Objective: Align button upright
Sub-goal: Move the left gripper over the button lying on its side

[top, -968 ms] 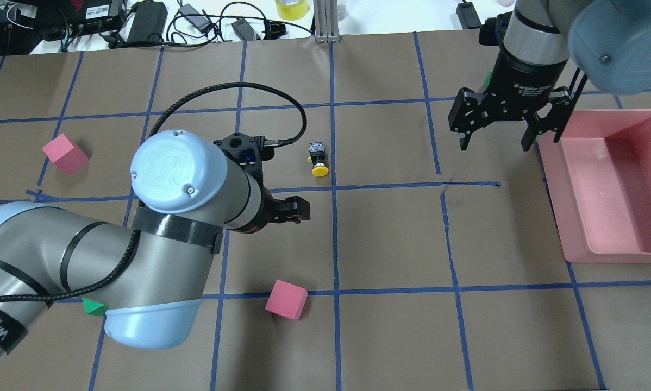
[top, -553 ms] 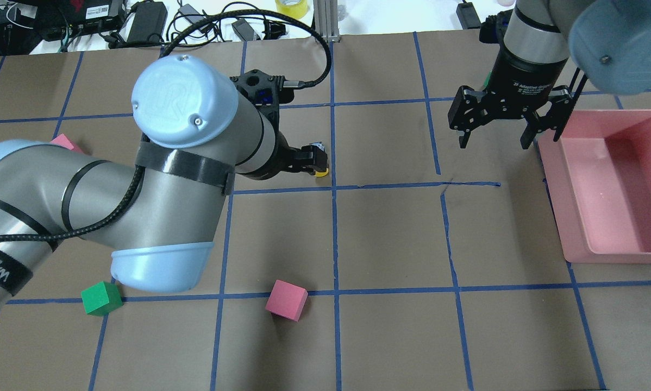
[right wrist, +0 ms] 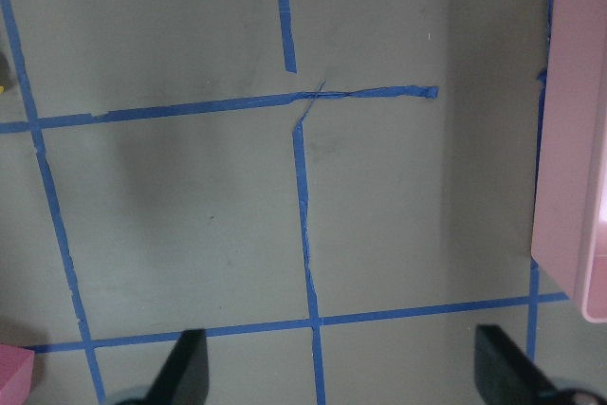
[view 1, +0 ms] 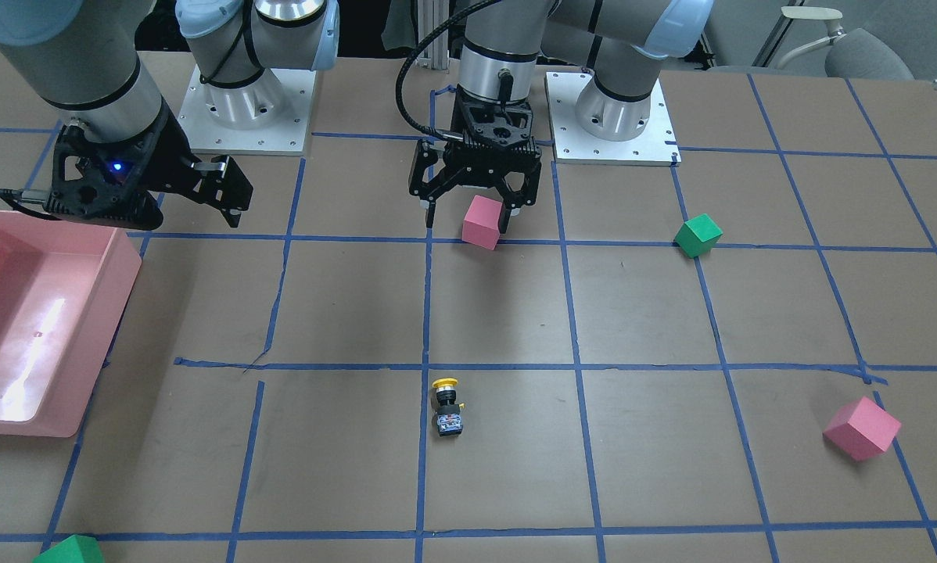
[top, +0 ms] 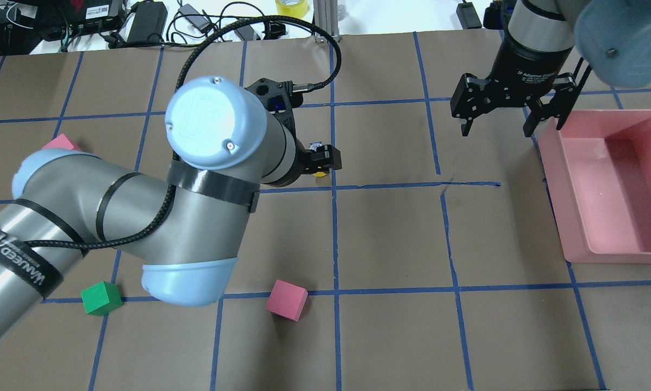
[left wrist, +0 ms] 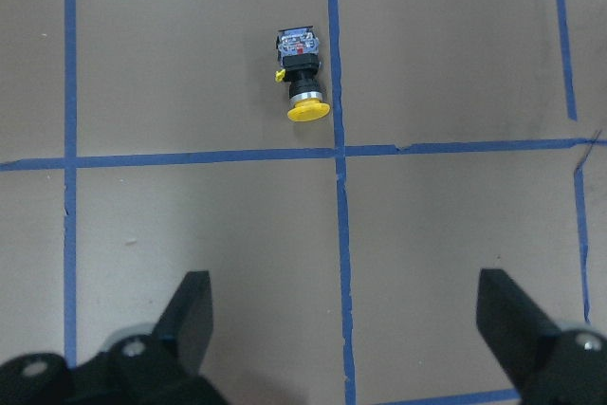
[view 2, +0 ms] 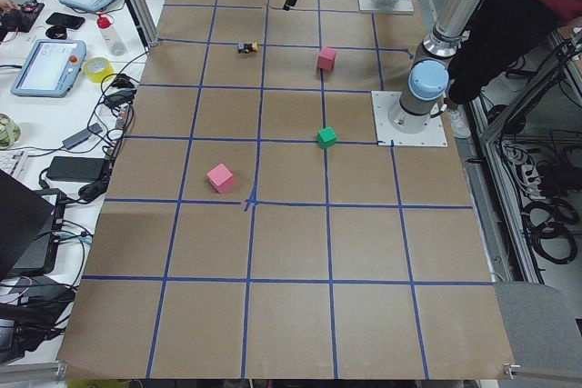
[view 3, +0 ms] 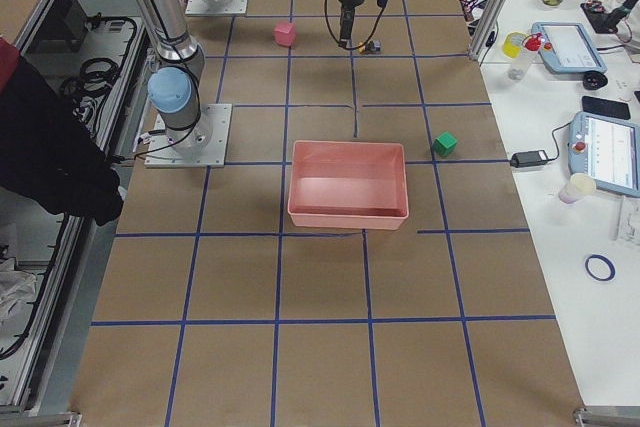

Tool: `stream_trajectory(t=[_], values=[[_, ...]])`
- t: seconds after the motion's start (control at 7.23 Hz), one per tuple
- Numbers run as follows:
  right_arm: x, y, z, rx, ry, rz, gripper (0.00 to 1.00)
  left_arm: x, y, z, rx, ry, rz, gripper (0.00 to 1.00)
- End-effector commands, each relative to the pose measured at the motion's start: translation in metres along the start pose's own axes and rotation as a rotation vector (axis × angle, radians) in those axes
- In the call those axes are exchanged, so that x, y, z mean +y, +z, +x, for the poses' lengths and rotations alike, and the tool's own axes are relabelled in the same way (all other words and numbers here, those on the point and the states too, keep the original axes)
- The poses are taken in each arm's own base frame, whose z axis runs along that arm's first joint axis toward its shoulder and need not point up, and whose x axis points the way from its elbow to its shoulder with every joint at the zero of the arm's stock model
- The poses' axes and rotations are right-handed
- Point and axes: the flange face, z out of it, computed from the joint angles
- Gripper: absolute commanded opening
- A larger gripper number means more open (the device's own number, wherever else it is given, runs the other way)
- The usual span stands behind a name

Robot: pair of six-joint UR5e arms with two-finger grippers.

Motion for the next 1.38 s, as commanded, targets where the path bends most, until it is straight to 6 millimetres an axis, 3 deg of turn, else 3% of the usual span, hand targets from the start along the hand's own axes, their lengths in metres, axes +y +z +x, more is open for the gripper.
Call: stream_trajectory(t=[0.0,0.55,1.24], values=[[0.001,-0.002,-0.001,-0.002,-0.003,0.003,1.00,0.036,0.039,0.011,-0.048,-0.104,0.122,1.00],[0.002,0.008,-0.001,0.004,0.009,-0.015,1.00,0.046,0.120,0.025,-0.023,-0.100,0.248,1.00],[0.002,0.008,0.000,0.004,0.005,-0.013,1.00,0.062,0.211,0.027,-0.005,-0.007,0.355,1.00]])
